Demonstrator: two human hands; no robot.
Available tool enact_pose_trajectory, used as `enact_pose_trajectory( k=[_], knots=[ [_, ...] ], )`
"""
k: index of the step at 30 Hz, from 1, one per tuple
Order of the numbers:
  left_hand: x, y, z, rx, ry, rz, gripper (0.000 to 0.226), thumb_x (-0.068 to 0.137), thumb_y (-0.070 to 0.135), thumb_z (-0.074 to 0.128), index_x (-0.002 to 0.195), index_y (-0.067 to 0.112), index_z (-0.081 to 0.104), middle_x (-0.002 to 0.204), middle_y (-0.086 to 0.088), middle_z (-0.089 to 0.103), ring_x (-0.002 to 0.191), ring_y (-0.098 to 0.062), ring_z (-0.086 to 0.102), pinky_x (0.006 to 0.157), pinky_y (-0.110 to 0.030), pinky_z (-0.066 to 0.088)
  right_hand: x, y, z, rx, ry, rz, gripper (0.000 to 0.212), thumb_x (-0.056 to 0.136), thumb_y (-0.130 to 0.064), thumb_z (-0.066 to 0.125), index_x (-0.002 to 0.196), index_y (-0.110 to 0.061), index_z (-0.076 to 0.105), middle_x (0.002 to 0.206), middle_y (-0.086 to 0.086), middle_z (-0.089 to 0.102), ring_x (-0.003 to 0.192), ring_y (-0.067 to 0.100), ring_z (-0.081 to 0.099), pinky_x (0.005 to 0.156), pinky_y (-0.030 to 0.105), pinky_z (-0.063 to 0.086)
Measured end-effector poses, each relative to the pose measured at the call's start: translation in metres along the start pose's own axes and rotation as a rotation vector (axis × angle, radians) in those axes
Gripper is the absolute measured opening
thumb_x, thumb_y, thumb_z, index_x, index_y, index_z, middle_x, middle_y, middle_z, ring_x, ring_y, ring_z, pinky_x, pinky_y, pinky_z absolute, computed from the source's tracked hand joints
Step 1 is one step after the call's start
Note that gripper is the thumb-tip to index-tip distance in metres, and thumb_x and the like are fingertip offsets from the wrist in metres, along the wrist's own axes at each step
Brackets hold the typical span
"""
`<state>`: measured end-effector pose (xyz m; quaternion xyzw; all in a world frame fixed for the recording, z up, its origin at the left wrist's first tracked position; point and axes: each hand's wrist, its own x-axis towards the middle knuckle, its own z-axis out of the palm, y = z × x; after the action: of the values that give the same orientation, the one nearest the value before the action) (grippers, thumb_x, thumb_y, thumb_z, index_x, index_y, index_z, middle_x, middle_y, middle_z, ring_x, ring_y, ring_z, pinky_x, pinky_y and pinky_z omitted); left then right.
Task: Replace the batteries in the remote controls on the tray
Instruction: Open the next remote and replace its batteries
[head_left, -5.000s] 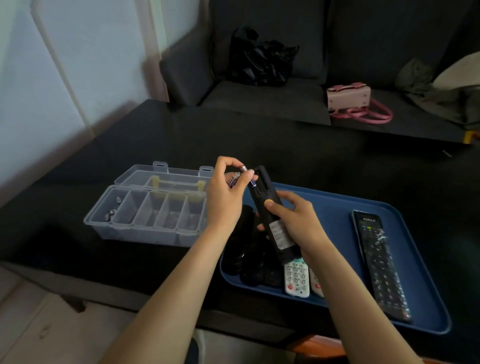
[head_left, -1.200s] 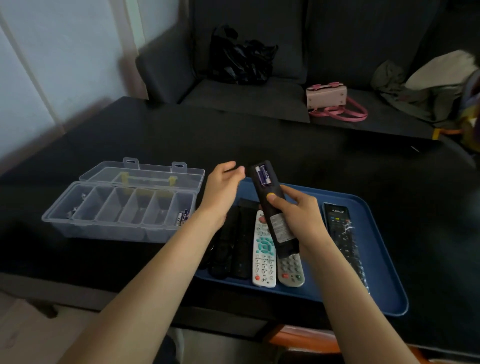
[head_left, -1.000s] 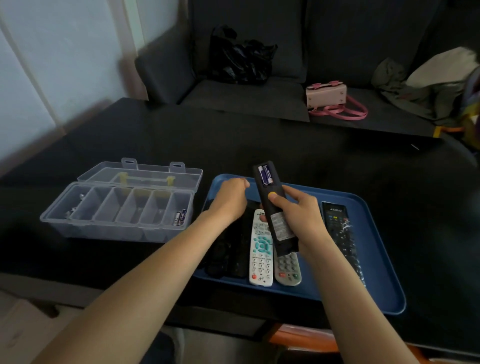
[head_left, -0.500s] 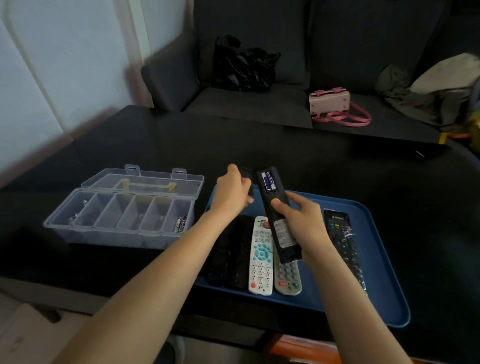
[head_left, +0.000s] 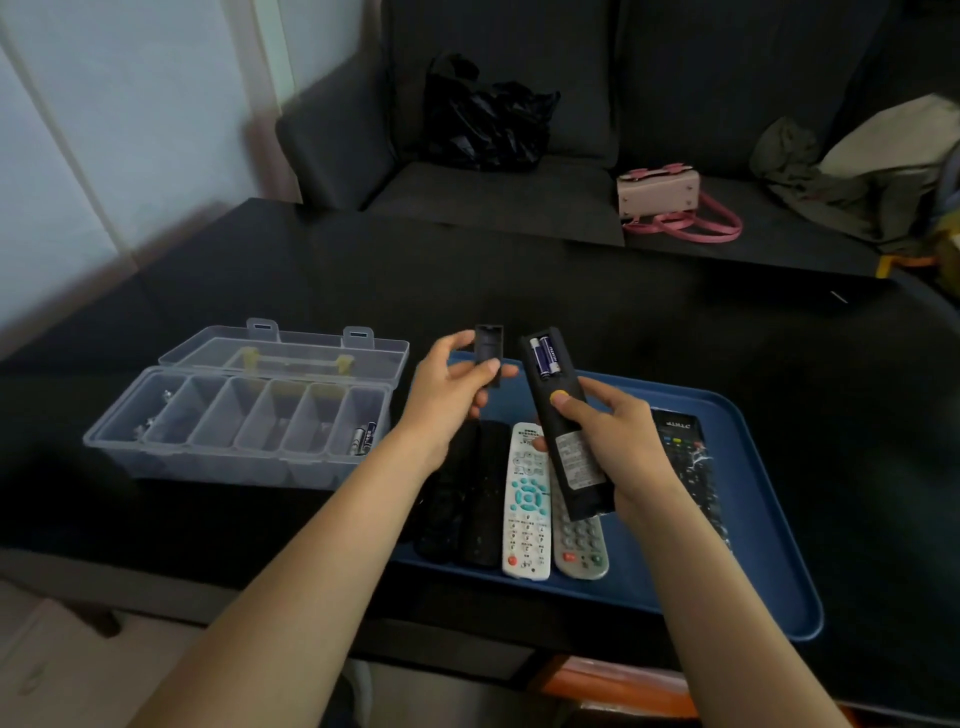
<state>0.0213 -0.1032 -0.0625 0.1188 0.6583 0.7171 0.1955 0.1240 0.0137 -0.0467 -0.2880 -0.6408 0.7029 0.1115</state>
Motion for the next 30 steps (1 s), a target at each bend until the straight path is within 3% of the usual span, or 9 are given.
enact_pose_trajectory(
  k=[5,8,10,14,21,24,26,28,30],
  knots=[
    [0.0014,0.0017,-0.0048,-0.148,-0.005,-0.035,0.018,0.094,0.003,0.044,0.102,0.011,0.058,0.084,-0.002,0.066,0.055,-0.003,0.044,0.051,-0.013,0.039,-0.0023,0.0014,0.0009,-0.015,-0.035,0.018,0.038,0.092,-0.015,0.06,0.13,-0.017,0.054,0.097,0.018,0.071,0.07,0.025,0.071,0.066,0.036,0.059],
    [0.0024,0.0061,-0.0009,-0.232,-0.011,-0.063,0.004,0.094,0.016,0.046,0.092,0.016,0.05,0.076,0.0,0.054,0.053,-0.005,0.038,0.051,-0.017,0.032,-0.0035,0.0022,0.0015,-0.025,-0.049,0.019,0.039,0.092,-0.015,0.061,0.13,-0.018,0.053,0.098,0.017,0.071,0.069,0.024,0.071,0.063,0.033,0.059],
    [0.0039,0.0068,0.0005,-0.119,0.031,-0.031,0.015,0.093,0.031,0.05,0.094,0.019,0.042,0.072,0.004,0.05,0.05,-0.003,0.037,0.05,-0.019,0.03,-0.0037,0.0021,0.0019,-0.036,-0.054,0.015,0.039,0.092,-0.015,0.061,0.13,-0.02,0.053,0.098,0.016,0.07,0.068,0.023,0.071,0.061,0.031,0.059],
    [0.0026,0.006,0.0032,-0.14,0.071,-0.004,0.013,0.098,0.032,0.038,0.09,0.021,0.039,0.07,0.004,0.051,0.044,-0.002,0.037,0.042,-0.016,0.028,-0.0046,0.0017,0.0018,-0.043,-0.07,0.019,0.039,0.091,-0.015,0.061,0.129,-0.02,0.054,0.097,0.015,0.07,0.069,0.024,0.071,0.063,0.032,0.06],
    [-0.0009,0.0042,0.0,-0.16,-0.029,0.043,0.029,0.098,0.028,0.04,0.124,0.026,0.053,0.088,0.002,0.053,0.083,-0.008,0.064,0.075,-0.023,0.054,-0.0066,0.001,0.0028,-0.067,-0.092,0.025,0.037,0.091,-0.014,0.061,0.127,-0.019,0.055,0.095,0.014,0.071,0.066,0.023,0.071,0.054,0.025,0.057],
    [0.0048,0.0019,-0.0032,-0.202,0.1,0.053,0.016,0.098,0.023,0.044,0.112,0.018,0.05,0.063,0.008,0.061,0.064,-0.007,0.064,0.053,-0.014,0.047,-0.0069,0.002,0.0025,-0.059,-0.098,0.028,0.036,0.091,-0.013,0.061,0.126,-0.018,0.056,0.093,0.015,0.071,0.067,0.024,0.071,0.054,0.026,0.057],
    [0.0073,0.0009,-0.0017,-0.301,0.139,-0.013,0.013,0.1,0.027,0.039,0.091,0.018,0.041,0.047,0.008,0.049,0.046,-0.007,0.048,0.04,-0.016,0.035,-0.0069,0.0024,0.0027,-0.069,-0.105,0.031,0.037,0.091,-0.014,0.061,0.127,-0.019,0.056,0.093,0.014,0.071,0.066,0.024,0.07,0.056,0.027,0.058],
    [0.0069,0.0044,0.0012,-0.41,0.113,-0.119,0.023,0.1,0.029,0.032,0.081,0.018,0.036,0.045,0.008,0.037,0.041,-0.006,0.033,0.039,-0.018,0.027,-0.0072,0.0025,0.0036,-0.081,-0.11,0.032,0.036,0.091,-0.014,0.061,0.127,-0.02,0.055,0.092,0.013,0.071,0.066,0.023,0.07,0.056,0.027,0.058],
    [0.0061,0.0065,0.0029,-0.415,0.098,-0.124,0.022,0.099,0.026,0.032,0.081,0.018,0.041,0.054,0.005,0.045,0.046,-0.008,0.042,0.045,-0.02,0.035,-0.0071,0.0028,0.0045,-0.089,-0.115,0.03,0.036,0.091,-0.014,0.061,0.126,-0.02,0.056,0.09,0.012,0.071,0.066,0.023,0.07,0.056,0.027,0.058]
  ],
)
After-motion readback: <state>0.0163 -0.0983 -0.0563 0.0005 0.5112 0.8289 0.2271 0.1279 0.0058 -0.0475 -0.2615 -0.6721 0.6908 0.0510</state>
